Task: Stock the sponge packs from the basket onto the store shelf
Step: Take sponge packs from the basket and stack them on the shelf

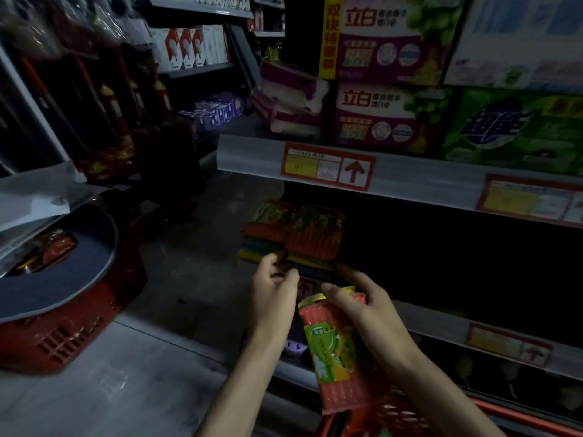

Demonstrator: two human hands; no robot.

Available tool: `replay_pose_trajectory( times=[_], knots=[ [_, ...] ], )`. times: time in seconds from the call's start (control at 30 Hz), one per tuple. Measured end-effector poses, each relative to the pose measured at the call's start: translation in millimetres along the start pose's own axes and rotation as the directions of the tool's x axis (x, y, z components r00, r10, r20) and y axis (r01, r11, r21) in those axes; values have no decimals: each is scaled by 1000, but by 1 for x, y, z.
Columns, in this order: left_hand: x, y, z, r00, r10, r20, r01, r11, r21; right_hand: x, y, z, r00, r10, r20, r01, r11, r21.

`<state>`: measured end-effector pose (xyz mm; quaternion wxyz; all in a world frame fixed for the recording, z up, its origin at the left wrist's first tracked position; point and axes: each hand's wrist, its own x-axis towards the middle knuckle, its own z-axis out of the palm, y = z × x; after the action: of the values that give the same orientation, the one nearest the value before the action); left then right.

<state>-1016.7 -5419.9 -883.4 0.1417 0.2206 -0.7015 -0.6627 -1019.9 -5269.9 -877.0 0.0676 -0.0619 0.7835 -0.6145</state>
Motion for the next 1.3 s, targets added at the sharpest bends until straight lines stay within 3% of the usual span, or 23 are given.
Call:
replay_pose_trajectory(
  times=[0.47,0.63,0.7,0.8,0.87,1.03,1.17,1.3],
  knots=[
    [-31,13,-6,997,-21,77,14,996,89,-25,-4,-34,996,-25,-89,21,998,-54],
    [-74,10,-4,971,-42,237,31,998,50,-40,-16,-57,991,59,-121,-51,996,74],
    [-88,7,-5,921,-69,382,80,997,-13,-40,-20,-61,983,131,-127,-112,982,150],
    [-101,0,-6,746,-72,663,83,996,15,-38,-27,-66,956,235,-175,-175,937,304],
    [-106,-5,-6,693,-55,718,52,998,26,-39,-27,-68,943,281,-178,-199,905,376],
    [-109,-1,-2,793,-18,609,127,982,-137,-54,-31,-75,953,304,-13,-259,834,488],
    [-104,1,1,857,-74,509,206,957,-207,-87,-21,-73,932,156,-327,-107,981,163],
    [-104,2,6,892,-93,442,209,953,-220,-114,-6,-63,920,148,-362,-85,979,186]
  ],
)
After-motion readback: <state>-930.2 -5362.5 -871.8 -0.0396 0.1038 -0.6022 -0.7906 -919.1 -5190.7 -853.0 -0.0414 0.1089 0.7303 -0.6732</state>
